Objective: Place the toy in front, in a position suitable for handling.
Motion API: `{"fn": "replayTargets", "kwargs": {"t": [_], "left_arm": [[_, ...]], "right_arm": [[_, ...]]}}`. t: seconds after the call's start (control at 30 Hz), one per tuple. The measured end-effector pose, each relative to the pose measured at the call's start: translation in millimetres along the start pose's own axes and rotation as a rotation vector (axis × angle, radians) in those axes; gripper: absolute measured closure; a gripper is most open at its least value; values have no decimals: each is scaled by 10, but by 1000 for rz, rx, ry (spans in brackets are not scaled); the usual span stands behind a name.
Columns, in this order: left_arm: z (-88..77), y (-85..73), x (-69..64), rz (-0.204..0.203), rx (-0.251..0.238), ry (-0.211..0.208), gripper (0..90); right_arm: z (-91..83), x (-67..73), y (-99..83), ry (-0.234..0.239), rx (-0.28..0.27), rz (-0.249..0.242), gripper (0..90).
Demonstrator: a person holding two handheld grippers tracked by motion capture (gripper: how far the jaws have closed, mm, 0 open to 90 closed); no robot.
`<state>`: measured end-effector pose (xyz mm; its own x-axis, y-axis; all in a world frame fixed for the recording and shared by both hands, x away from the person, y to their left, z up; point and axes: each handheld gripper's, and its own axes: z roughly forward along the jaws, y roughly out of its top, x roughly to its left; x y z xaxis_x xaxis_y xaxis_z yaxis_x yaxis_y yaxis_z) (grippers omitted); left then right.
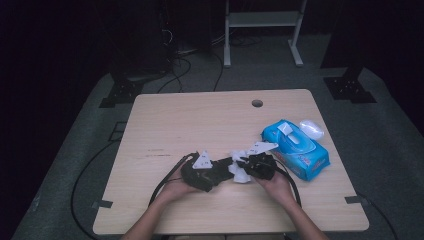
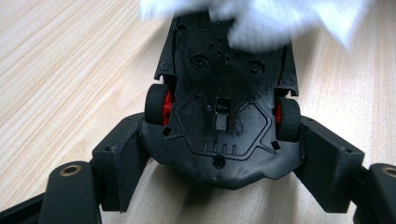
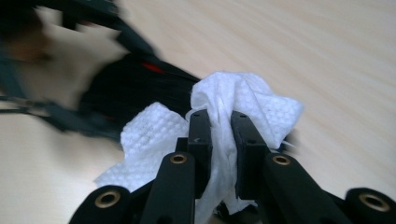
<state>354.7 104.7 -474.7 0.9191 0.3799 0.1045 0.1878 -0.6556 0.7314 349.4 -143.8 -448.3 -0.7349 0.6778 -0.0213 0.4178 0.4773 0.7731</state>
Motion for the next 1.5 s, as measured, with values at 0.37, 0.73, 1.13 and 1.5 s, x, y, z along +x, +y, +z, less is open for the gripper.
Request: {"fn": "replayTargets", "kwargs": {"t": [0.37,0.73,1.13,1.5], "left_arm": [[5,2,-3,-8,-3,2,238],[-6,-2,14,-19,-5,-10,238],[-18,-7,16,-17,-2,-8,238],[8,12,-9,-11,-14,-18,237]], "right_arm": [[103,298,54,86,-14,-65,790],[-62,-129,-76,-16,-5,55,789],[-75,-93,-42,-36,27,-4,789],[33,-198,24,-50,-10,74,789]]}}
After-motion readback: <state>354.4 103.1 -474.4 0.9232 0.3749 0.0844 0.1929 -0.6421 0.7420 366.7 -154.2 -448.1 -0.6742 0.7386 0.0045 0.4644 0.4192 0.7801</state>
